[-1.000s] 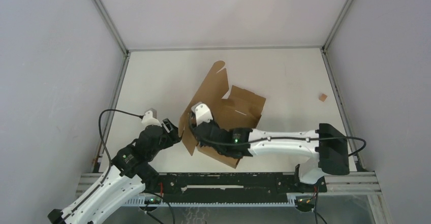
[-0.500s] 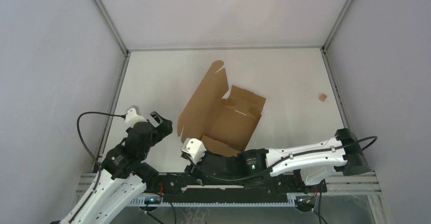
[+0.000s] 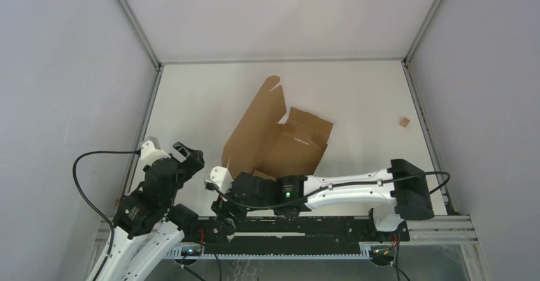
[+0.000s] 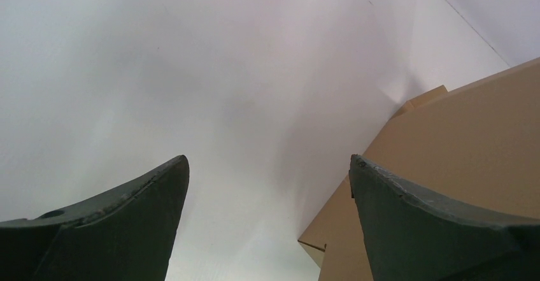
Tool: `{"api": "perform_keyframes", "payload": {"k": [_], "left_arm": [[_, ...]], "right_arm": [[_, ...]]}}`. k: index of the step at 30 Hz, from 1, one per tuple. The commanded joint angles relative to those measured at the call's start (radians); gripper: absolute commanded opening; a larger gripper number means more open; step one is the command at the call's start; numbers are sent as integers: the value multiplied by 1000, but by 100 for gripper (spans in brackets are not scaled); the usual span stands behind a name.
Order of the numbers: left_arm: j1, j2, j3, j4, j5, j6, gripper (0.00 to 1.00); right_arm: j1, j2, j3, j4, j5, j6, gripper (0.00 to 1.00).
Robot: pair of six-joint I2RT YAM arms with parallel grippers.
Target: Fold the paper box
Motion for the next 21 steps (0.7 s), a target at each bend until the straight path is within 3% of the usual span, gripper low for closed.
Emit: {"api": "perform_keyframes", "payload": {"k": [1, 5, 10, 17, 21], "left_arm": [[7, -14, 68, -19, -37, 8, 100], [7, -8, 76, -19, -39, 15, 100], [7, -6, 71, -13, -37, 19, 100], [7, 4, 39, 32, -13, 16, 100], [7, 49, 8, 92, 54, 17, 100]], "right_arm": [[-32, 85, 103, -4, 55, -34, 62], [-54, 149, 159, -48, 199, -52, 61], [-120, 161, 168, -71, 275, -57, 60], [-283, 156, 163, -34, 209, -108, 60], [-411, 205, 239, -40, 142, -122, 60]]}}
